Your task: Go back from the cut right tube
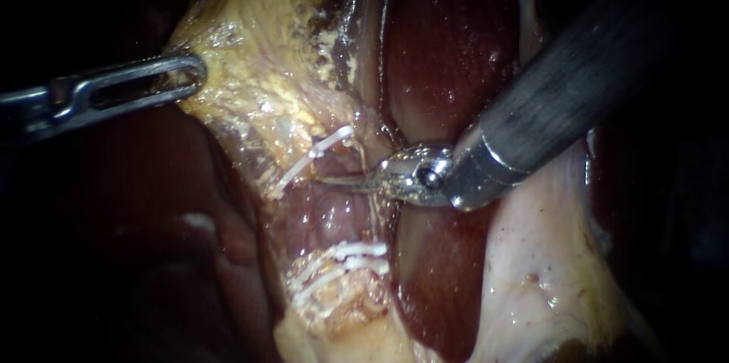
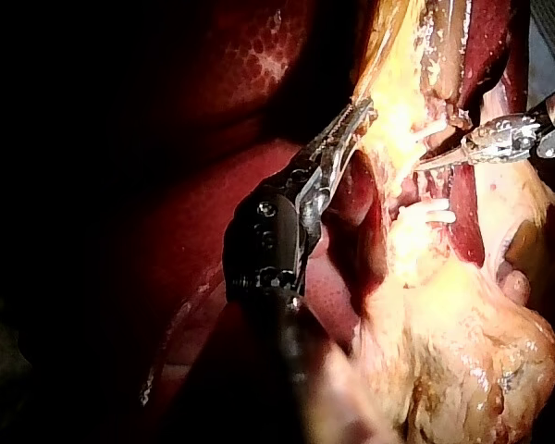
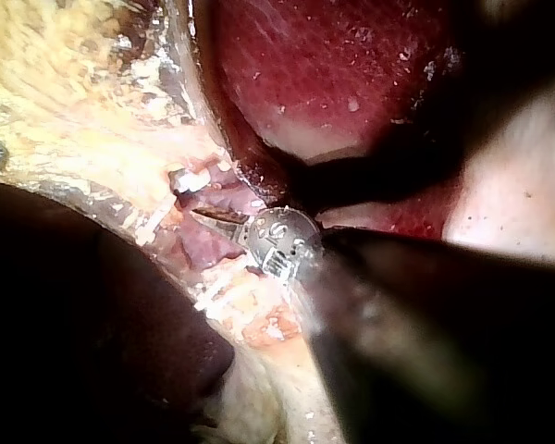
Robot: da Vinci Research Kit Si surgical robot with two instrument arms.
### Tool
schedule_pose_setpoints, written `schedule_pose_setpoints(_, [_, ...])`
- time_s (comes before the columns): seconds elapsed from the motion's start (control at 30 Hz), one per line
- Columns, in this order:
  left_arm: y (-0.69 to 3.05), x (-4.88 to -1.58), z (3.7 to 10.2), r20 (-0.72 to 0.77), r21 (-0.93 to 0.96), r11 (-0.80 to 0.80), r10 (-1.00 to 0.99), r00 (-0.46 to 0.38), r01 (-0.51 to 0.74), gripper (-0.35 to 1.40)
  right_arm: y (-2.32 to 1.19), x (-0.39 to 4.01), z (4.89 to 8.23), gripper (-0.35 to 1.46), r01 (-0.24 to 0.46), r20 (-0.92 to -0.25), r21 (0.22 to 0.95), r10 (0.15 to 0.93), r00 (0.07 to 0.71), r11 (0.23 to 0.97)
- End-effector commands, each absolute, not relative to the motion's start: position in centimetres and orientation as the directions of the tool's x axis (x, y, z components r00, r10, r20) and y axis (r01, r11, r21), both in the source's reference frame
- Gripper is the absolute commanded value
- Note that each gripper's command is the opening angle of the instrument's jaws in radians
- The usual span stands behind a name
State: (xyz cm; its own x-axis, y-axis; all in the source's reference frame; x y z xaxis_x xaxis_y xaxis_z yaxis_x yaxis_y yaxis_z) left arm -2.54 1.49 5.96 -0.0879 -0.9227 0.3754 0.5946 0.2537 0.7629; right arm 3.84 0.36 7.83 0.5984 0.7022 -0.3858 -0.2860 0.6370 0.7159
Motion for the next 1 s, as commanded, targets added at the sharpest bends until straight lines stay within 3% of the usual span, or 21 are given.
schedule_pose_setpoints(0.03, [1.5, -2.54, 5.96, 0.375, 0.764, 0.253, -0.923, -0.088, 0.594, -0.35, 0.37, 3.83, 7.83, -0.35, -0.287, -0.387, 0.714, 0.702, 0.597, 0.638])
schedule_pose_setpoints(0.17, [1.5, -2.53, 5.96, 0.375, 0.764, 0.253, -0.923, -0.088, 0.594, -0.35, 0.37, 3.83, 7.82, -0.35, -0.285, -0.395, 0.706, 0.694, 0.602, 0.648])
schedule_pose_setpoints(0.5, [1.51, -2.52, 5.95, 0.374, 0.764, 0.253, -0.923, -0.088, 0.593, -0.35, 0.36, 3.82, 7.81, 0.44, -0.25, -0.432, 0.685, 0.658, 0.617, 0.684])
schedule_pose_setpoints(0.73, [1.51, -2.52, 5.95, 0.374, 0.764, 0.253, -0.923, -0.088, 0.593, -0.35, 0.36, 3.81, 7.8, 0.62, -0.238, -0.444, 0.678, 0.645, 0.622, 0.696])
schedule_pose_setpoints(0.9, [1.51, -2.51, 5.95, 0.374, 0.764, 0.253, -0.923, -0.088, 0.593, -0.35, 0.35, 3.79, 7.78, 0.64, -0.236, -0.444, 0.678, 0.644, 0.623, 0.696])
schedule_pose_setpoints(1.0, [1.51, -2.51, 5.95, 0.374, 0.764, 0.253, -0.923, -0.088, 0.593, -0.35, 0.32, 3.75, 7.75, 0.72, -0.206, -0.472, 0.66, 0.611, 0.636, 0.723])
